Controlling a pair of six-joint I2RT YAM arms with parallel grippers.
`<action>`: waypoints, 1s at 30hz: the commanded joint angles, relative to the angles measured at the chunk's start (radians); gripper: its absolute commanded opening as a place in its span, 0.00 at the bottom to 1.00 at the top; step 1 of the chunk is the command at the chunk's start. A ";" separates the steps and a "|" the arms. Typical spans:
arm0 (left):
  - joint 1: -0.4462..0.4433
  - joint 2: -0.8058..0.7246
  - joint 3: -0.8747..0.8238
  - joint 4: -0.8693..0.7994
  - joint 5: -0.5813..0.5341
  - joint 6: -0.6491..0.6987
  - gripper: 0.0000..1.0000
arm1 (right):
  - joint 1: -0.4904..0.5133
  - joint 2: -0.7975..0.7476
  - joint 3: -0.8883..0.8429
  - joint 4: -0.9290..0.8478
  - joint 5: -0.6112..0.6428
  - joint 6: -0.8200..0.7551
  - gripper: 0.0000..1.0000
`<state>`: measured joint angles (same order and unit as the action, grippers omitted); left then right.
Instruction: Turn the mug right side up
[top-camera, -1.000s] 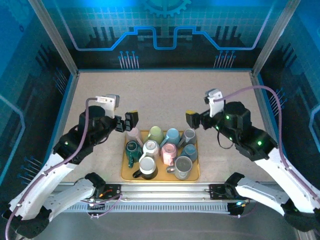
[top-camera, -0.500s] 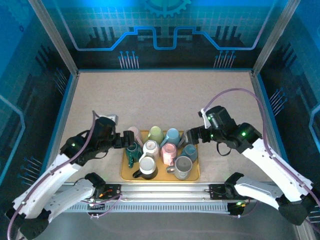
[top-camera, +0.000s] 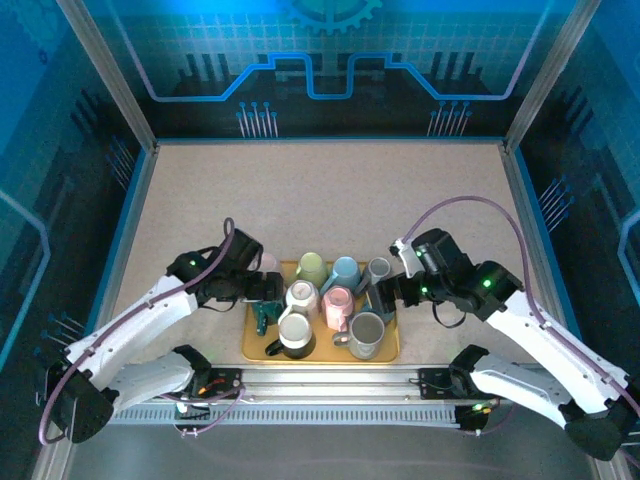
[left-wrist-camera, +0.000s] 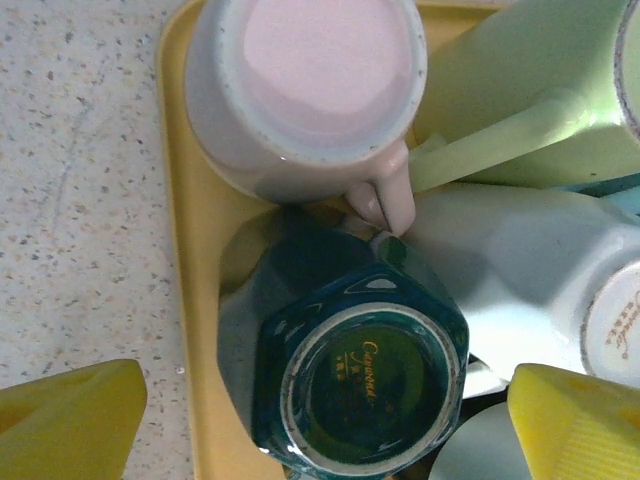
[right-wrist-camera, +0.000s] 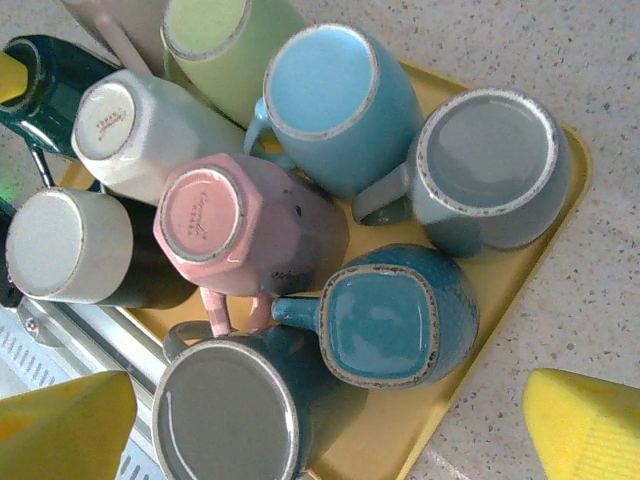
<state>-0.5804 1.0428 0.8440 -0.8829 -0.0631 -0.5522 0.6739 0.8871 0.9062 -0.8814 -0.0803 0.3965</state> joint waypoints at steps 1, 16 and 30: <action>-0.013 0.012 -0.032 0.028 0.051 -0.044 0.93 | 0.010 -0.015 -0.016 0.009 -0.010 0.009 1.00; -0.012 0.155 -0.048 0.019 -0.005 -0.163 0.86 | 0.015 -0.046 -0.057 0.022 0.005 0.015 1.00; -0.030 0.211 -0.084 0.042 -0.017 -0.209 0.90 | 0.015 -0.037 -0.065 0.032 0.000 0.012 0.98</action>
<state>-0.6018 1.2392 0.7750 -0.8185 -0.0643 -0.7387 0.6743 0.8547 0.8478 -0.8520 -0.0795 0.4011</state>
